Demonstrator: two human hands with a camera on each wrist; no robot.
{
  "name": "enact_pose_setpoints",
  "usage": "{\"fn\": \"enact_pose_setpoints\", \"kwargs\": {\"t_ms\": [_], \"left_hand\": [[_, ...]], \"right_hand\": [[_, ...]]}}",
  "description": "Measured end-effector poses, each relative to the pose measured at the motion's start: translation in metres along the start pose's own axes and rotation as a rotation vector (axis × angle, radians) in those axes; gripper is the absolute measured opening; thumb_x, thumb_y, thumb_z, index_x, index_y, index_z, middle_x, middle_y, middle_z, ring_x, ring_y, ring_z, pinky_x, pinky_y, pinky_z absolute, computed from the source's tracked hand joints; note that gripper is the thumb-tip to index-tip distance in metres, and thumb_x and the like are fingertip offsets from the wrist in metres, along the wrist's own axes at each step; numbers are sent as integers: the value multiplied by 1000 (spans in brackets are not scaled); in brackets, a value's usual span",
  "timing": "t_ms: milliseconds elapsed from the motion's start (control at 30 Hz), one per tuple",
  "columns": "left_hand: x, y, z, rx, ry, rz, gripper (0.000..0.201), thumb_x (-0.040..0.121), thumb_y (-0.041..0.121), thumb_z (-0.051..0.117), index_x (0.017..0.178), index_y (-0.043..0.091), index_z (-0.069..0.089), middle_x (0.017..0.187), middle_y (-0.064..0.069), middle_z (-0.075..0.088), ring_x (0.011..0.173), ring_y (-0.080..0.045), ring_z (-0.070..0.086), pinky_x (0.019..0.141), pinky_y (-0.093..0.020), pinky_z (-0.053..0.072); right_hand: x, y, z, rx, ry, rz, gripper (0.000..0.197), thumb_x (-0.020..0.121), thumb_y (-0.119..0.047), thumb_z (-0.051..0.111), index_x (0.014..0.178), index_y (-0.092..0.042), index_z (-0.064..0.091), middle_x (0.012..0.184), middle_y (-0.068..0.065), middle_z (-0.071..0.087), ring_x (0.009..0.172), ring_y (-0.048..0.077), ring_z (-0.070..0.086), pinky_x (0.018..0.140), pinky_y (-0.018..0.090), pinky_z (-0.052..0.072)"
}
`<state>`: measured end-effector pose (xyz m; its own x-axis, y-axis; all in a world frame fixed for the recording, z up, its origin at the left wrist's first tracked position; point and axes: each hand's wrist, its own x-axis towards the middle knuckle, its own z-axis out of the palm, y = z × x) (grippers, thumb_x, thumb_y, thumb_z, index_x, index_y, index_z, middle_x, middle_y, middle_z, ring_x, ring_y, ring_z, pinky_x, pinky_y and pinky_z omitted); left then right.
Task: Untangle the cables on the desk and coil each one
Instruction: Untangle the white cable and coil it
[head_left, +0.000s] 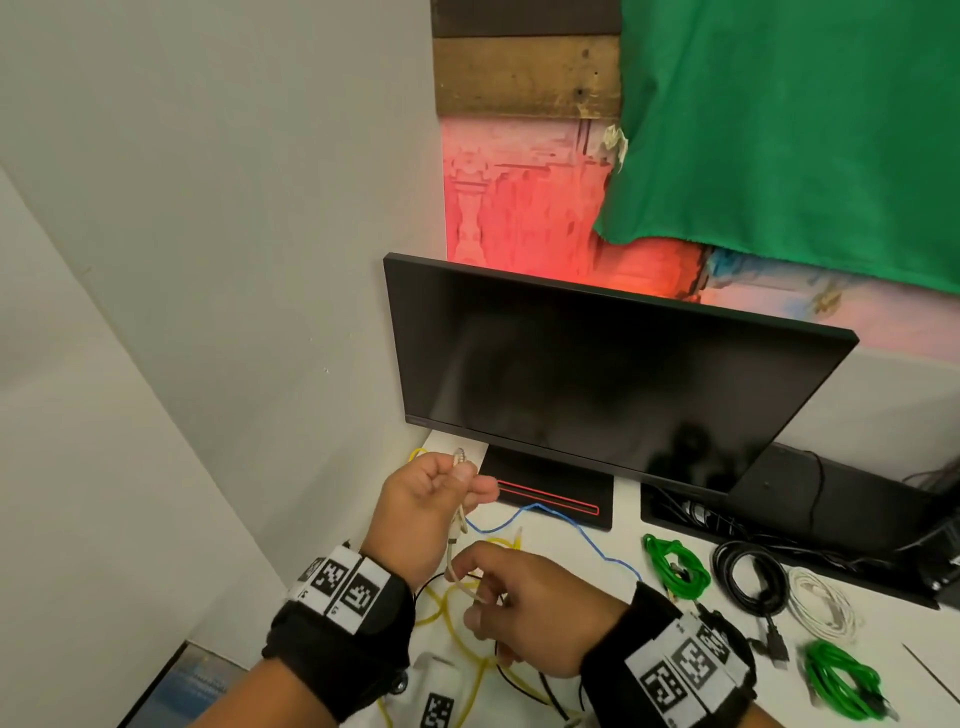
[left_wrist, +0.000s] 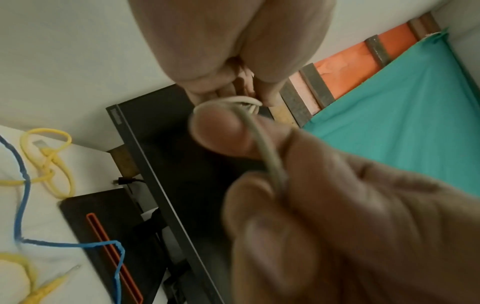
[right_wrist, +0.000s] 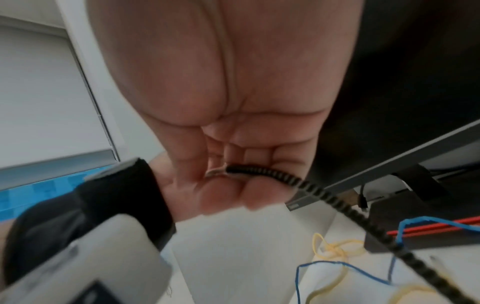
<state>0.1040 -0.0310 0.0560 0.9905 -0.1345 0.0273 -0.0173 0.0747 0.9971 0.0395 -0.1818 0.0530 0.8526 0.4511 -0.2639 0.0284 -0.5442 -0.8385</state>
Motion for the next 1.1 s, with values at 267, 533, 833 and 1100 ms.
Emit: {"fn": "enact_pose_setpoints", "kwargs": {"t_ms": [267, 533, 833, 1100], "left_hand": [[-9, -9, 0, 313, -140, 63, 25, 98, 19, 56, 76, 9, 62, 55, 2, 64, 50, -9, 58, 57, -27, 48], [-18, 13, 5, -44, -243, -245, 46, 101, 34, 44, 61, 21, 63, 49, 1, 38, 39, -11, 26, 40, -21, 24], [-22, 21, 4, -284, -457, -376, 44, 90, 38, 47, 68, 7, 68, 54, -16, 60, 42, -26, 58, 49, -29, 51], [-15, 27, -7, -353, -312, -377, 39, 91, 40, 54, 59, 17, 49, 46, 3, 27, 34, -9, 22, 38, -19, 22]], "right_hand": [[5, -8, -22, -185, 388, -185, 16, 95, -30, 56, 78, -30, 59, 78, -21, 64, 77, 0, 58, 71, 26, 47], [9, 5, -24, -35, 615, -229, 14, 84, -45, 69, 94, -36, 63, 91, -17, 63, 79, -4, 57, 67, 13, 42], [10, 7, -20, -225, 637, -285, 58, 97, -53, 28, 77, -8, 59, 69, 4, 58, 66, 21, 55, 66, 42, 46], [9, 38, -36, 152, 484, -59, 41, 78, -67, 55, 71, -27, 53, 58, -8, 48, 55, 10, 49, 57, 36, 50]]}}
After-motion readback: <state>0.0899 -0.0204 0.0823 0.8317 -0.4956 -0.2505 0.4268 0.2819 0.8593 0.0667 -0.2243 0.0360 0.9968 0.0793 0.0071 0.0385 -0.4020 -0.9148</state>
